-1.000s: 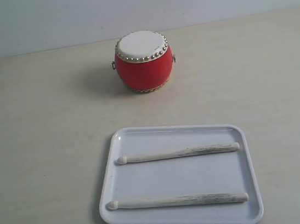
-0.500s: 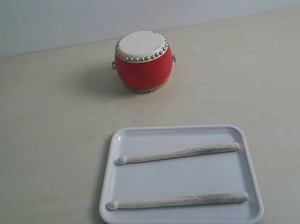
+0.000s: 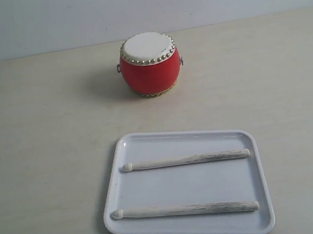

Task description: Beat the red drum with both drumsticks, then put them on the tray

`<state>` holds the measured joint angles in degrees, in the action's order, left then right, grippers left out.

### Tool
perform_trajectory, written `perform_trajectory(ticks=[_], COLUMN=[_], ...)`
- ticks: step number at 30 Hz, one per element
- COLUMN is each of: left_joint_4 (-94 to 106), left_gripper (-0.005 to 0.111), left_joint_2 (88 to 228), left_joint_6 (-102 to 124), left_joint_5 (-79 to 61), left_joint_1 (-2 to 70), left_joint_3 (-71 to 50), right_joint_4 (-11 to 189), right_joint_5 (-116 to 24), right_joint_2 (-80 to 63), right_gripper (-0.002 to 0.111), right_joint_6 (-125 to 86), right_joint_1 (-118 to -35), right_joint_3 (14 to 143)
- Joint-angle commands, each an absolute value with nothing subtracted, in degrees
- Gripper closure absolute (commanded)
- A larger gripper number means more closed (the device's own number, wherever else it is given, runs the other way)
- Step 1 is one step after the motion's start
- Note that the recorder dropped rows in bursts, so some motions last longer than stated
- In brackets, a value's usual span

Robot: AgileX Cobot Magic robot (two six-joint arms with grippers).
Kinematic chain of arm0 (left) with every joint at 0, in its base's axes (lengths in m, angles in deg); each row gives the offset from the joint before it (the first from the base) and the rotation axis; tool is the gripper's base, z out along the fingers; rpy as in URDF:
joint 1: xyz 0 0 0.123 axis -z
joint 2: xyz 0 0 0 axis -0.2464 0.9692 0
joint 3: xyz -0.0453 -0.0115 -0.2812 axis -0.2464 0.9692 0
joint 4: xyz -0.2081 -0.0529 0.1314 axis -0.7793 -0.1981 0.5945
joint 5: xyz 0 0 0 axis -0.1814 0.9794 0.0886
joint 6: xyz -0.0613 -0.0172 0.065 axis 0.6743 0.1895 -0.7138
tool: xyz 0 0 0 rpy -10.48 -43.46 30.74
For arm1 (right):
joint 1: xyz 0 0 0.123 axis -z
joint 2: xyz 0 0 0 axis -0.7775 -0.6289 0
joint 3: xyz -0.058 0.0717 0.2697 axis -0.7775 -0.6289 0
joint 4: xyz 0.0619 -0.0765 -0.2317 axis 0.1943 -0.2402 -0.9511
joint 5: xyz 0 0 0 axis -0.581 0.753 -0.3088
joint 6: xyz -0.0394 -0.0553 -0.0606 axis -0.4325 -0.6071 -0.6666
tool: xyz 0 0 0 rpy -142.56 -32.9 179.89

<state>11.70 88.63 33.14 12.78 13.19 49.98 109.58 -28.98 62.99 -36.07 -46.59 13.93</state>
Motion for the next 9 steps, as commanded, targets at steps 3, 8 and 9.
perform_trajectory(ticks=[3, 8, 9], left_joint_4=[11.7, 11.7, 11.7], left_gripper=[0.107, 0.107, 0.107], left_joint_2=[88.4, 88.4, 88.4], left_joint_6=[32.9, 32.9, 32.9], left_joint_5=[12.0, 12.0, 12.0], left_joint_1=[12.9, 12.9, 12.9], left_joint_3=[50.2, 50.2, 50.2], right_joint_4=[109.8, 109.8, 109.8], right_joint_5=[-29.2, -28.3, -28.3], right_joint_2=[63.3, 63.3, 63.3], right_gripper=[0.108, 0.108, 0.108], right_joint_6=[-36.1, -36.1, -36.1], right_joint_1=[-46.4, -46.4, -46.4], right_joint_3=[13.7, 13.7, 13.7])
